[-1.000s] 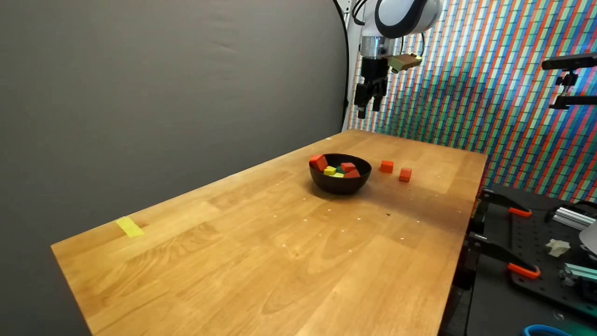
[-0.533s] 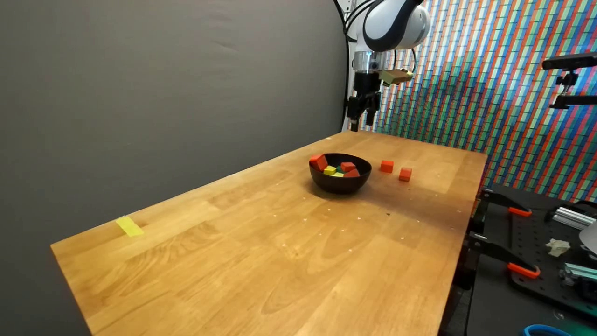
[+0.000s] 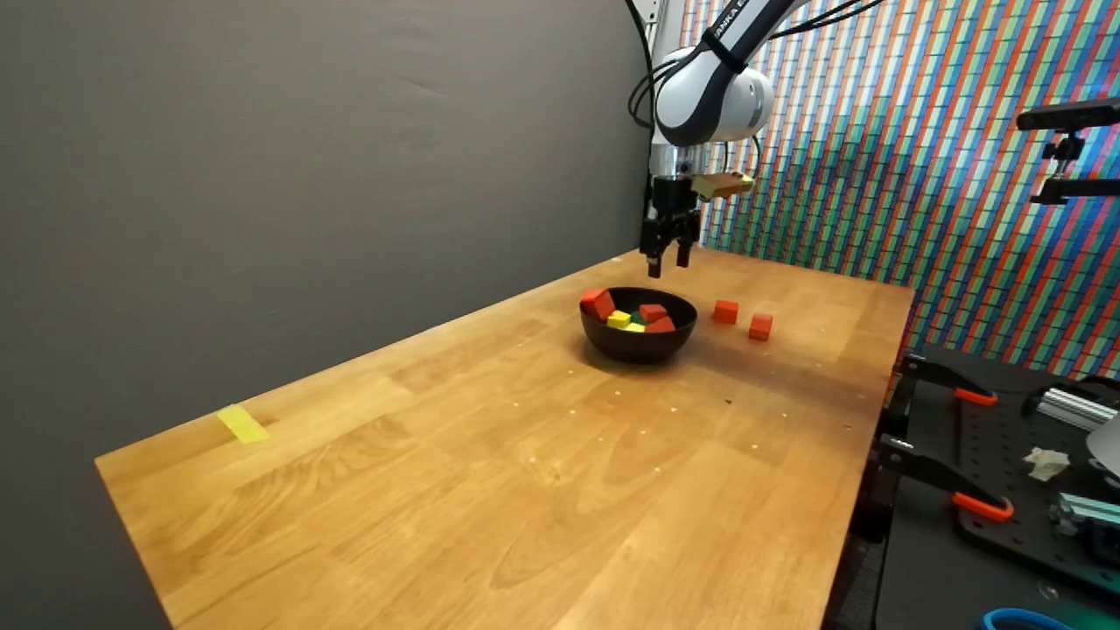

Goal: Put the blocks in the bowl

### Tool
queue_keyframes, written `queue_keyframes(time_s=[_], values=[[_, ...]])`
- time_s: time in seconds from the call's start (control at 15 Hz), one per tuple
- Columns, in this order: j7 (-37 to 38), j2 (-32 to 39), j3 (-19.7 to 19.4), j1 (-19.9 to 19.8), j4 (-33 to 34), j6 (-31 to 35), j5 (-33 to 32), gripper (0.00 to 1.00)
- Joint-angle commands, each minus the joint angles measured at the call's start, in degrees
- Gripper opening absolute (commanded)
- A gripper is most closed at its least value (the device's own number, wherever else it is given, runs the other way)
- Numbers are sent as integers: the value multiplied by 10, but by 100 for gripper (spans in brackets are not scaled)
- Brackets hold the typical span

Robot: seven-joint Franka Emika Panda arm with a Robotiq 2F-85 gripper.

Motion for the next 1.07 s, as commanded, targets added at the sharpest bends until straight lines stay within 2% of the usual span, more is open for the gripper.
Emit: queue_keyframes(time_s=[0.0, 0.33, 0.4, 0.53, 0.6, 0.8, 1.0], values=[[-18, 34, 5, -15, 41, -11, -3, 100], [-31, 74, 12, -23, 81, -18, 2, 100], [-31, 81, 12, -23, 88, -19, 1, 97], [-31, 92, 13, -22, 99, -24, 0, 74], [-29, 95, 12, -22, 101, -27, 0, 70], [-23, 88, 6, -21, 82, -28, -3, 44], [-18, 70, 1, -19, 56, -26, -6, 22]])
